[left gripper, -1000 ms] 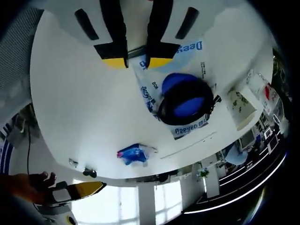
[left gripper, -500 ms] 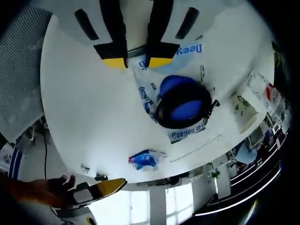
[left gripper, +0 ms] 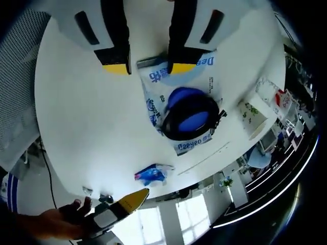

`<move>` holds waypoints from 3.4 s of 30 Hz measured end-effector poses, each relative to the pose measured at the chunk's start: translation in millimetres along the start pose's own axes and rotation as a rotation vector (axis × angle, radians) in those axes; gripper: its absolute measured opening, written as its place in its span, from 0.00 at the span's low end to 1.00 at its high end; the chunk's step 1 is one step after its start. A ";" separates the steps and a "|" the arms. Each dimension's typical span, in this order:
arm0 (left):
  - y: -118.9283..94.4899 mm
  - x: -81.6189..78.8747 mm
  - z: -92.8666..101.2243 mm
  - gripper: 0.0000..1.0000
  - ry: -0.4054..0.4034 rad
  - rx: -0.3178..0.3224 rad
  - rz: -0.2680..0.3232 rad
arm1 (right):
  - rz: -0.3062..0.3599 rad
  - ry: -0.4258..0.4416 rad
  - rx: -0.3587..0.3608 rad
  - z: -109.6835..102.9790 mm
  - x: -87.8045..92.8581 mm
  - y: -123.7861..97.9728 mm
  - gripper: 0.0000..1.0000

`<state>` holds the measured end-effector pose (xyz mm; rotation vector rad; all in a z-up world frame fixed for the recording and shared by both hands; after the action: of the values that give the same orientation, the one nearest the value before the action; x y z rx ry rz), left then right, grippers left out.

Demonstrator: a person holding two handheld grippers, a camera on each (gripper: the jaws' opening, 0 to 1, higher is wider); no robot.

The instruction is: Arrange the tabletop items into an orderly group along one side of the table until the central work area is clear of visible clutter.

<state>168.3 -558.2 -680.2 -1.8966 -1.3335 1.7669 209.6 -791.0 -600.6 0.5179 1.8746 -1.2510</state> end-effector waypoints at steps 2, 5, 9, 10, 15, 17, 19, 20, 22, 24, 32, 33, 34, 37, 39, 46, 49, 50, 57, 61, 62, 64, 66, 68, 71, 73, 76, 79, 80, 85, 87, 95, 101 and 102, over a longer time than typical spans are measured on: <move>-3.9 2.3 -2.0 0.26 -0.052 -0.031 -0.005 | -0.008 -0.003 -0.009 -1.2 2.2 1.5 0.37; -7.6 6.3 -5.2 0.25 -0.077 -0.067 -0.017 | -0.013 -0.001 -0.022 -3.0 3.6 3.3 0.36; -11.9 9.9 -9.2 0.22 -0.088 -0.112 -0.038 | -0.024 -0.002 -0.040 -5.3 5.6 9.8 0.35; -12.6 11.0 -10.6 0.22 -0.090 -0.124 -0.046 | -0.027 0.001 -0.044 -6.2 6.0 11.3 0.35; -15.9 17.8 -19.9 0.23 -0.136 -0.183 -0.078 | -0.039 -0.015 -0.076 -14.2 5.0 18.5 0.35; -16.5 18.9 -20.7 0.23 -0.135 -0.189 -0.085 | -0.041 -0.014 -0.087 -15.6 4.4 21.9 0.35; -17.3 20.0 -21.6 0.24 -0.135 -0.193 -0.093 | -0.045 -0.020 -0.097 -16.7 3.8 25.2 0.34; -18.3 20.9 -22.5 0.24 -0.136 -0.197 -0.097 | -0.045 -0.020 -0.100 -16.7 3.5 26.4 0.34; -20.1 22.7 -24.4 0.24 -0.140 -0.211 -0.105 | -0.047 -0.017 -0.105 -16.6 2.9 28.8 0.34; -22.5 24.5 -26.5 0.24 -0.153 -0.226 -0.110 | -0.048 -0.018 -0.113 -15.5 2.5 32.4 0.34; -25.7 25.7 -23.4 0.25 -0.232 -0.243 -0.050 | -0.051 -0.011 -0.130 -9.4 0.4 46.8 0.33; -25.8 24.1 -23.0 0.26 -0.247 -0.246 -0.036 | -0.052 -0.011 -0.134 -9.3 0.8 48.4 0.33; -26.4 21.3 -23.1 0.28 -0.262 -0.254 -0.017 | -0.053 -0.011 -0.136 -9.1 1.2 49.5 0.33; -27.0 18.8 -24.5 0.29 -0.270 -0.280 -0.009 | -0.057 -0.006 -0.138 -7.6 2.7 54.2 0.32; -27.5 16.9 -26.4 0.30 -0.290 -0.300 0.006 | -0.060 -0.006 -0.141 -7.2 3.0 57.0 0.32; -33.0 16.3 -35.4 0.34 -0.347 -0.389 0.037 | -0.061 -0.006 -0.145 -3.3 0.5 66.3 0.31; -32.6 23.3 -37.7 0.34 -0.389 -0.405 0.007 | -0.065 -0.011 -0.145 -1.9 0.4 70.7 0.31; -32.7 24.5 -38.1 0.34 -0.398 -0.410 0.004 | -0.067 -0.013 -0.142 -1.1 0.0 72.3 0.31; -26.9 33.8 -34.5 0.29 -0.477 -0.402 -0.036 | -0.063 -0.023 -0.138 2.5 -5.4 82.6 0.28; -25.2 32.4 -34.1 0.27 -0.486 -0.398 -0.036 | -0.074 -0.032 -0.143 1.8 -4.4 86.6 0.27; -23.8 32.4 -35.0 0.26 -0.490 -0.395 -0.039 | -0.078 -0.036 -0.142 2.3 -3.8 87.6 0.27; -22.2 32.7 -36.3 0.25 -0.497 -0.392 -0.042 | -0.085 -0.036 -0.142 4.2 -2.0 90.2 0.26; -19.7 32.9 -36.6 0.22 -0.511 -0.383 -0.046 | -0.097 -0.029 -0.141 4.4 0.3 91.6 0.26; -17.6 32.9 -37.0 0.21 -0.512 -0.379 -0.052 | -0.113 -0.037 -0.140 5.2 2.8 94.1 0.24; -14.0 30.5 -35.3 0.17 -0.503 -0.358 -0.055 | -0.134 -0.054 -0.143 5.7 7.4 98.3 0.23; -11.9 29.3 -34.8 0.14 -0.495 -0.346 -0.059 | -0.154 -0.051 -0.138 7.4 10.8 101.3 0.20; -13.0 29.2 -35.5 0.14 -0.502 -0.348 -0.069 | -0.168 -0.040 -0.125 10.0 13.9 103.9 0.18; -13.1 30.0 -36.6 0.13 -0.517 -0.342 -0.072 | -0.201 -0.032 -0.129 10.6 19.4 104.4 0.16; -12.4 29.3 -37.0 0.13 -0.519 -0.335 -0.081 | -0.202 -0.035 -0.130 11.1 20.1 104.5 0.14; -10.9 28.6 -39.7 0.12 -0.538 -0.320 -0.109 | -0.232 0.012 -0.134 12.4 26.3 105.2 0.11; -10.7 28.5 -40.0 0.11 -0.561 -0.320 -0.112 | -0.228 0.023 -0.135 12.1 26.6 104.8 0.10; -11.5 26.9 -39.6 0.01 -0.611 -0.316 -0.109 | -0.271 -0.011 -0.144 5.6 28.5 97.6 0.00; -12.2 20.9 -39.7 0.00 -0.524 -0.308 -0.120 | -0.272 -0.027 -0.136 2.8 27.4 87.0 0.00; -11.7 20.9 -40.2 0.00 -0.531 -0.307 -0.118 | -0.269 -0.027 -0.135 2.8 27.2 84.2 0.00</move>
<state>195.5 -520.3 -676.2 -1.4789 -1.9479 2.1996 253.8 -760.2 -670.9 0.1790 2.0378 -1.2821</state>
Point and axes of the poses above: the point that each gripper's makers call its tool centre point, and the gripper's own axes: y roughly forward along the fingers, z roughly to its right, x roughly out of its underside, the point moved 8 cm from there along -y, roughly backward along the fingers, and after that the axes turned 10 degrees about y, right-handed, at the moved point
